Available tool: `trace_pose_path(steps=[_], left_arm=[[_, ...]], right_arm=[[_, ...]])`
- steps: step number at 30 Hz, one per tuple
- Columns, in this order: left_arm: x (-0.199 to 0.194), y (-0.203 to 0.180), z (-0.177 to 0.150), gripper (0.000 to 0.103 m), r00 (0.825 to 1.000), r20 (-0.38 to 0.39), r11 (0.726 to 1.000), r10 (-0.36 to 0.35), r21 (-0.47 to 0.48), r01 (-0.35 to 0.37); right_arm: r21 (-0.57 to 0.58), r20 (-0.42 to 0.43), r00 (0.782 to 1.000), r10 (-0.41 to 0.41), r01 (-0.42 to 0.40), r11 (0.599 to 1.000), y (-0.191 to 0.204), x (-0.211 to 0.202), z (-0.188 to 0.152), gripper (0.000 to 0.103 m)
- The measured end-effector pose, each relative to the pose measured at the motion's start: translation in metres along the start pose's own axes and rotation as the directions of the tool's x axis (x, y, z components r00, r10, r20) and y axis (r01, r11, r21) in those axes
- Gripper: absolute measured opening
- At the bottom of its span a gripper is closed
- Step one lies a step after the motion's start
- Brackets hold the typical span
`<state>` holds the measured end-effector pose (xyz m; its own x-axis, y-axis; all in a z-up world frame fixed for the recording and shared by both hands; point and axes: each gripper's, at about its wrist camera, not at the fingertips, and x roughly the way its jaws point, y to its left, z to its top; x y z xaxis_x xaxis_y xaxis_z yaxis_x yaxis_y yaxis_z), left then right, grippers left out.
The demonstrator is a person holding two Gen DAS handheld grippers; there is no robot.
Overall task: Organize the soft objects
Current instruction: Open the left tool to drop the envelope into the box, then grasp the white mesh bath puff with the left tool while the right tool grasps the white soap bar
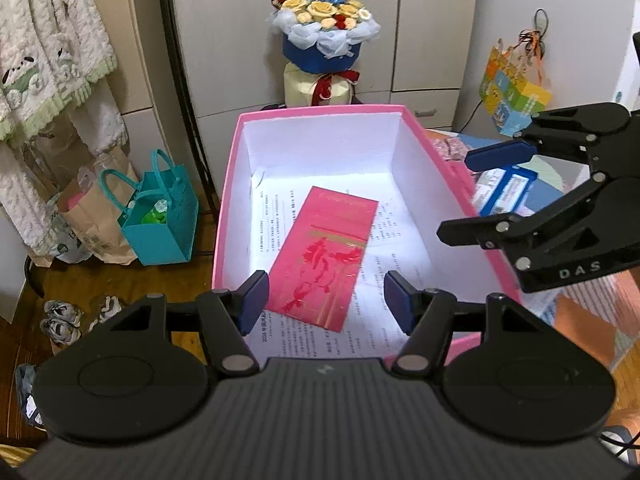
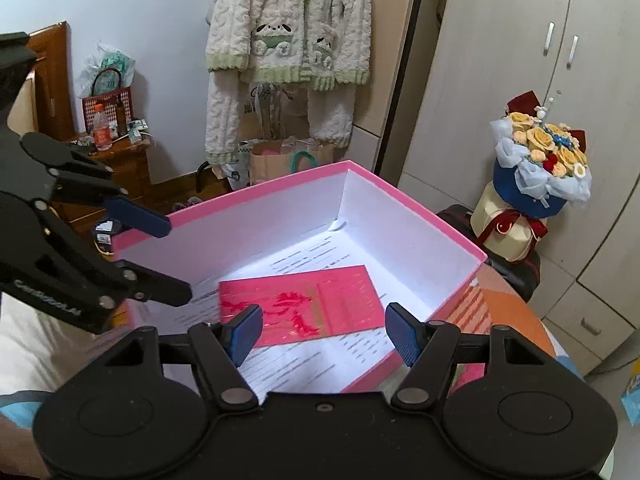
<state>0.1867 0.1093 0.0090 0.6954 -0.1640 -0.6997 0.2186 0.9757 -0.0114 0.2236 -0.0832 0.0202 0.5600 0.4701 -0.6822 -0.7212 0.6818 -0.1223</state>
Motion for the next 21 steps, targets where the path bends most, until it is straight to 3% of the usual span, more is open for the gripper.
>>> trace_pose_path(steps=[12, 21], left_arm=[[-0.057, -0.032, -0.018, 0.063, 0.998, 0.045, 0.998, -0.032, 0.060, 0.029], [-0.095, -0.073, -0.041, 0.064, 0.992, 0.081, 0.985, -0.101, 0.145, 0.089]], right_arm=[[0.029, 0.067, 0.998, -0.021, 0.019, 0.999, 0.024, -0.086, -0.021, 0.072], [0.073, 0.106, 0.990, -0.095, 0.088, 0.994, 0.038, -0.153, -0.076, 0.074]])
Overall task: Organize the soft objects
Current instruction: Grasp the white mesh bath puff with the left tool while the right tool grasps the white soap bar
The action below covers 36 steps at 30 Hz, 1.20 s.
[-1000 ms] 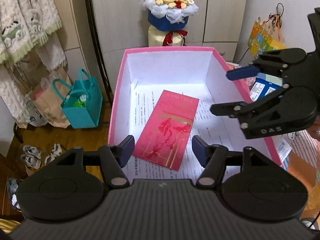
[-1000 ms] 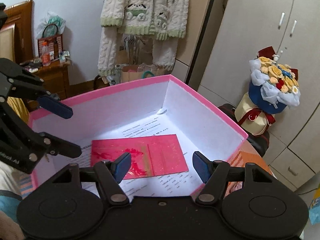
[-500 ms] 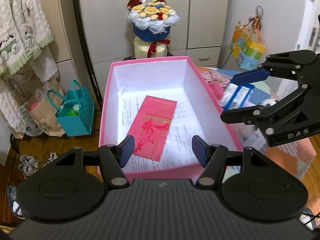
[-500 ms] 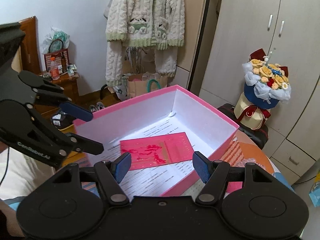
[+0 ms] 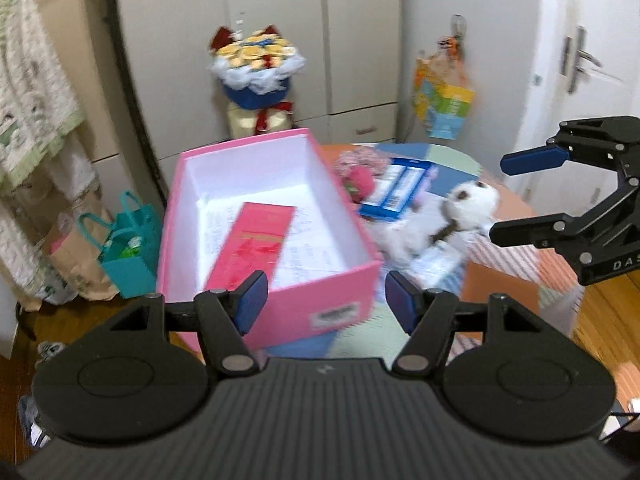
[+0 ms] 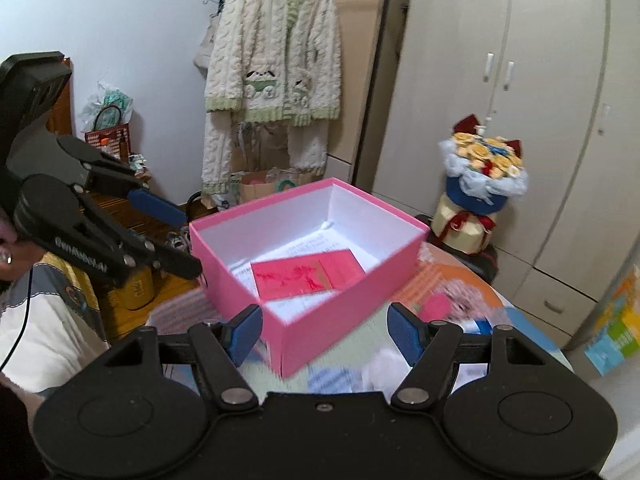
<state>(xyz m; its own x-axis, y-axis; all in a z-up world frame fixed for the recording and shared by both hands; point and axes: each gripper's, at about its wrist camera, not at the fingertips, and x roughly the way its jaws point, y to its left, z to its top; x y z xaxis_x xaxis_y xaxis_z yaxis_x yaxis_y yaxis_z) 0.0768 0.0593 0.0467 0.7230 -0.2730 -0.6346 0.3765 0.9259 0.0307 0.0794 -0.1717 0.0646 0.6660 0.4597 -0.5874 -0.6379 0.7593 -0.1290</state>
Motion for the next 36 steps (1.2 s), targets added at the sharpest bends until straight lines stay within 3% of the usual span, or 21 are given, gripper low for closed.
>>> trace_pose_path(steps=[8, 14, 18, 22, 26, 28, 32, 36], left_arm=[[0.020, -0.055, 0.000, 0.064, 0.989, -0.026, 0.988, -0.144, 0.056, 0.146], [0.052, -0.096, 0.006, 0.064, 0.982, -0.028, 0.979, -0.185, 0.077, 0.186], [0.063, -0.116, 0.006, 0.064, 0.989, 0.037, 0.984, -0.144, 0.113, 0.139], [0.084, -0.121, 0.007, 0.062, 0.992, 0.043, 0.990, -0.118, 0.081, 0.115], [0.115, -0.128, 0.006, 0.061, 0.997, 0.065, 0.996, -0.051, 0.078, 0.046], [0.136, -0.136, 0.008, 0.060, 0.998, 0.058, 0.995, -0.003, 0.102, -0.003], [0.173, -0.136, 0.013, 0.058, 0.997, 0.029, 0.996, 0.066, 0.063, -0.067], [0.194, -0.125, 0.016, 0.058, 0.993, 0.018, 0.993, 0.118, 0.011, -0.119]], right_arm=[[0.078, -0.019, 0.999, -0.048, 0.049, 0.996, -0.014, -0.036, -0.057, 0.074], [0.145, -0.036, 0.999, -0.020, 0.025, 0.989, -0.024, -0.026, -0.089, 0.077], [0.165, -0.057, 0.998, -0.015, 0.025, 0.986, -0.030, -0.009, -0.106, 0.077], [0.123, -0.053, 0.998, -0.029, 0.035, 0.992, -0.032, 0.005, -0.117, 0.078], [0.115, -0.033, 0.999, -0.025, 0.029, 0.993, -0.037, 0.026, -0.128, 0.083], [0.119, -0.031, 0.999, -0.019, 0.023, 0.993, -0.039, 0.042, -0.133, 0.091], [0.103, -0.110, 0.993, -0.044, 0.055, 0.993, -0.048, 0.087, -0.139, 0.091], [0.156, -0.087, 0.996, -0.037, 0.050, 0.987, -0.054, 0.101, -0.142, 0.091]])
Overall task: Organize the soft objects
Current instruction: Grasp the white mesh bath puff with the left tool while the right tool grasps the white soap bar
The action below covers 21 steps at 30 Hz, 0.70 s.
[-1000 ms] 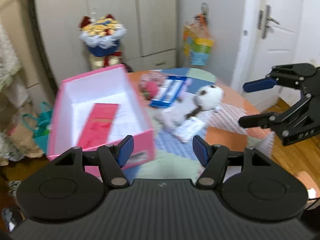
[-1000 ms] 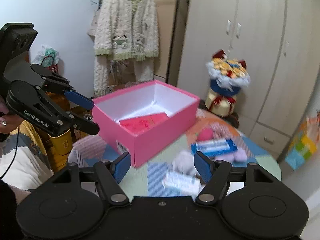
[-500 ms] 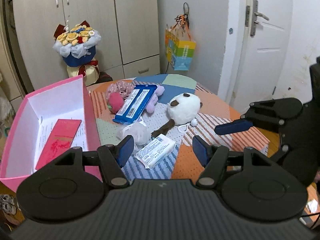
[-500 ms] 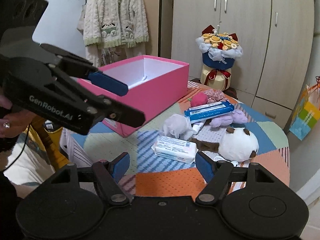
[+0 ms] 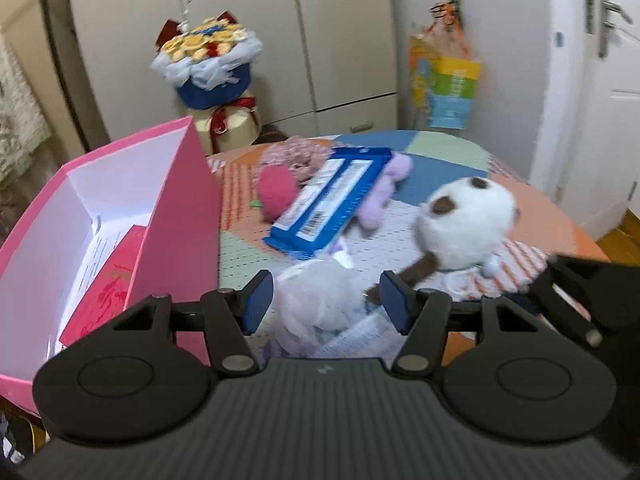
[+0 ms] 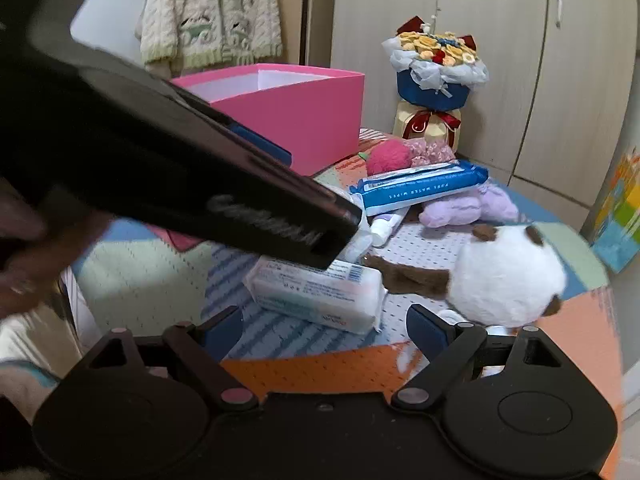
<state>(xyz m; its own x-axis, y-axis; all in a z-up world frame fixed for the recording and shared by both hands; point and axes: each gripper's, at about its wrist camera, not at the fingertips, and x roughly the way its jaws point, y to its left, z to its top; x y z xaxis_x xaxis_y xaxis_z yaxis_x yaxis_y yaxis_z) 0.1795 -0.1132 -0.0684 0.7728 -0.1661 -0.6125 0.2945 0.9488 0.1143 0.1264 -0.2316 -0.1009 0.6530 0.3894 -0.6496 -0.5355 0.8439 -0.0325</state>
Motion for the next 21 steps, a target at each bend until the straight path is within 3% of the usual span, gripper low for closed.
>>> trace_pose_path(steps=[3, 5, 8, 10, 14, 21], left_arm=[[0.012, 0.005, 0.002, 0.058, 1.000, -0.020, 0.999, 0.011, -0.037, -0.011], [0.023, 0.001, 0.007, 0.050, 0.997, -0.067, 0.999, 0.038, -0.018, -0.039], [0.036, 0.004, 0.011, 0.046, 0.991, -0.136, 0.998, -0.010, -0.059, 0.002], [0.041, 0.007, 0.008, 0.045, 0.989, -0.147, 0.998, 0.006, -0.064, -0.016], [0.047, 0.021, 0.003, 0.041, 0.987, -0.162, 0.990, -0.020, -0.139, -0.003], [0.051, 0.021, -0.002, 0.031, 0.985, -0.169, 0.988, -0.019, -0.153, -0.008]], right_arm=[[0.017, 0.008, 1.000, 0.029, -0.029, 0.999, 0.002, 0.006, -0.003, 0.091], [0.011, 0.012, 0.999, 0.031, -0.031, 0.999, 0.007, 0.012, -0.003, 0.096], [0.001, 0.005, 1.000, -0.003, 0.003, 1.000, 0.007, 0.023, -0.003, 0.100], [0.019, -0.011, 1.000, -0.027, 0.027, 0.999, 0.006, 0.029, -0.002, 0.100], [0.100, -0.010, 1.000, 0.010, -0.009, 0.995, 0.002, 0.038, 0.000, 0.102], [0.110, -0.016, 1.000, -0.017, 0.018, 0.994, 0.010, 0.045, 0.007, 0.103]])
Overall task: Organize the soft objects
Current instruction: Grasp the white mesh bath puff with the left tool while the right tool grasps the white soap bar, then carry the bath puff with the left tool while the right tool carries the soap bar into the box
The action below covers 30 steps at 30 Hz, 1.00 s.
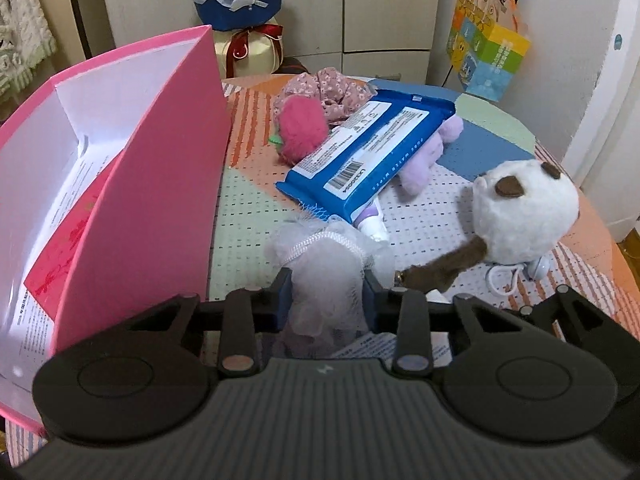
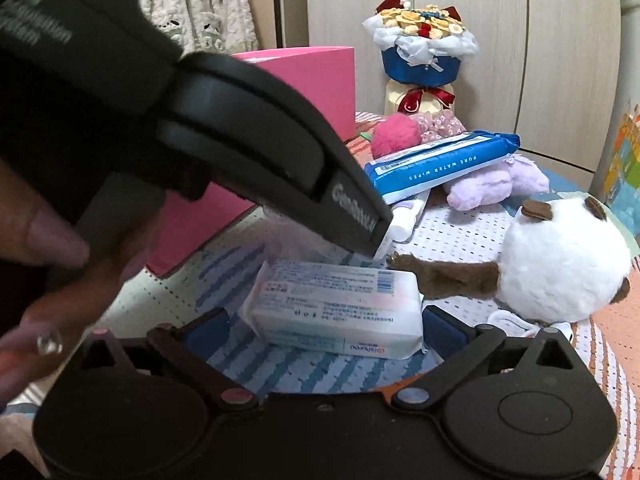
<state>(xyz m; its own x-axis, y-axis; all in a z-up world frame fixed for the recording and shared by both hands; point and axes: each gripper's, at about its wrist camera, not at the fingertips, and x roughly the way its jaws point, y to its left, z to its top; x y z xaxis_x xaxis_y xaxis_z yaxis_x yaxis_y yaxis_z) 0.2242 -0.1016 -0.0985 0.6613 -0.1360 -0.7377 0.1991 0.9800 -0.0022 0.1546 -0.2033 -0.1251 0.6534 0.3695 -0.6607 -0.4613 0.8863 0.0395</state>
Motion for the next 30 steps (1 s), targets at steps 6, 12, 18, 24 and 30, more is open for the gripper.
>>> trace_pose_path(steps=[6, 12, 18, 24, 30], left_arm=[[-0.008, 0.000, -0.008, 0.026, 0.999, 0.043, 1.000, 0.003, 0.011, -0.003], [-0.022, 0.002, -0.014, 0.025, 0.997, 0.069, 0.999, -0.033, -0.003, 0.033], [-0.041, 0.002, -0.026, 0.025, 0.992, 0.110, 0.998, -0.058, 0.001, 0.058], [-0.061, 0.001, -0.036, 0.025, 0.987, 0.138, 0.996, -0.087, 0.018, 0.085], [-0.082, 0.004, -0.051, 0.025, 0.982, 0.138, 0.992, -0.125, 0.034, 0.121]], right_arm=[[0.035, 0.055, 0.998, -0.037, 0.036, 0.999, 0.000, -0.009, -0.009, 0.083], [0.035, 0.072, 0.996, -0.055, 0.053, 0.998, 0.004, -0.023, -0.021, 0.082], [0.046, 0.071, 0.994, -0.084, 0.081, 0.996, 0.003, -0.034, -0.028, 0.083], [0.073, 0.067, 0.990, -0.124, 0.119, 0.990, -0.001, -0.050, -0.038, 0.083], [0.078, 0.059, 0.985, -0.160, 0.156, 0.985, 0.001, -0.066, -0.045, 0.083]])
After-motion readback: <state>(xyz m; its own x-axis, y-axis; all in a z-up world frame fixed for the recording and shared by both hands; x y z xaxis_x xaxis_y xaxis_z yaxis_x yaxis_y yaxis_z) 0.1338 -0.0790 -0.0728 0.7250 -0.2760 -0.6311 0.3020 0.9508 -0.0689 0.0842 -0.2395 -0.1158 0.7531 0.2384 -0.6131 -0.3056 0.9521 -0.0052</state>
